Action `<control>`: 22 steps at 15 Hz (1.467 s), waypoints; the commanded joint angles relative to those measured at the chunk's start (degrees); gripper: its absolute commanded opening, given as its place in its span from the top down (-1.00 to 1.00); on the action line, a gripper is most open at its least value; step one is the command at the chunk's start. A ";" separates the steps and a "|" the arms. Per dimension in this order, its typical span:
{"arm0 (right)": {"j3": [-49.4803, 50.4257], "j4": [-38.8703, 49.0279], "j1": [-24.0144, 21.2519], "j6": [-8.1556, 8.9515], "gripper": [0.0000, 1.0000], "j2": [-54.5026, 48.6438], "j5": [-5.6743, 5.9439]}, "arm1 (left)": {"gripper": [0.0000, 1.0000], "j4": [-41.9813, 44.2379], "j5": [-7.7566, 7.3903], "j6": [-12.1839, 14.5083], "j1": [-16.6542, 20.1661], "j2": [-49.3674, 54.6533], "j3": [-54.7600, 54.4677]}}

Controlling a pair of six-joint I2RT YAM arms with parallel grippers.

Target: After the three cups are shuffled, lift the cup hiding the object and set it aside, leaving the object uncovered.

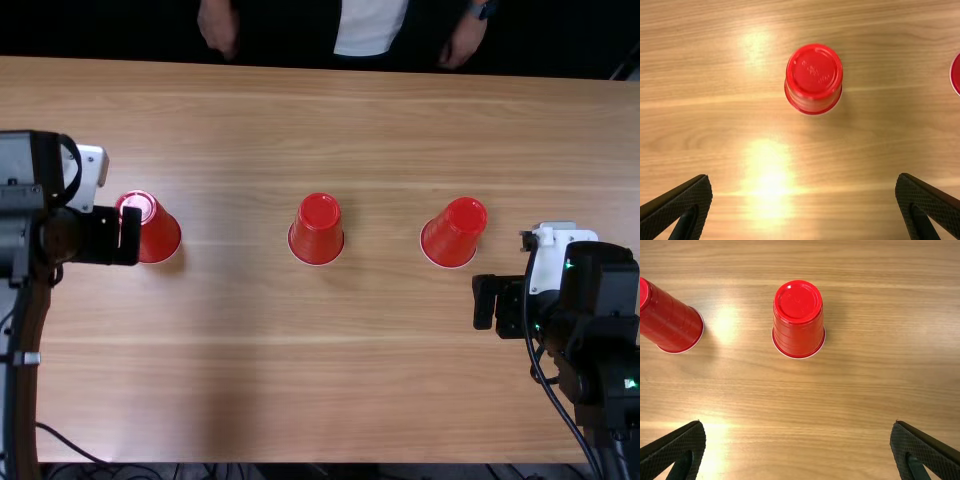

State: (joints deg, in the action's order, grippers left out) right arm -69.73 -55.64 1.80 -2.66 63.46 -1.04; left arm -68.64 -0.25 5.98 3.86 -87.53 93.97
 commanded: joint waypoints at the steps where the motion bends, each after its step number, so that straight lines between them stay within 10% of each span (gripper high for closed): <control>1: -0.84 0.20 0.57 0.44 -1.00 0.00 -0.54 | -1.00 0.30 0.15 0.03 0.19 -3.88 3.94; 6: 1.71 1.05 0.39 0.55 -1.00 0.08 -1.39 | -1.00 0.51 0.15 -5.35 -0.78 -13.99 7.89; 18: 1.88 0.63 0.57 0.55 -1.00 3.51 -1.60 | -1.00 0.72 0.36 -8.30 -4.03 -28.40 12.46; 22: 1.88 0.94 0.57 0.55 -1.00 3.60 -1.60 | -1.00 0.72 2.99 -8.40 -4.03 -31.21 12.55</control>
State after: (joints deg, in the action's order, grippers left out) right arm -68.14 -54.83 1.78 -2.48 66.11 -2.17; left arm -68.01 1.56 -1.78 0.32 -117.62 104.29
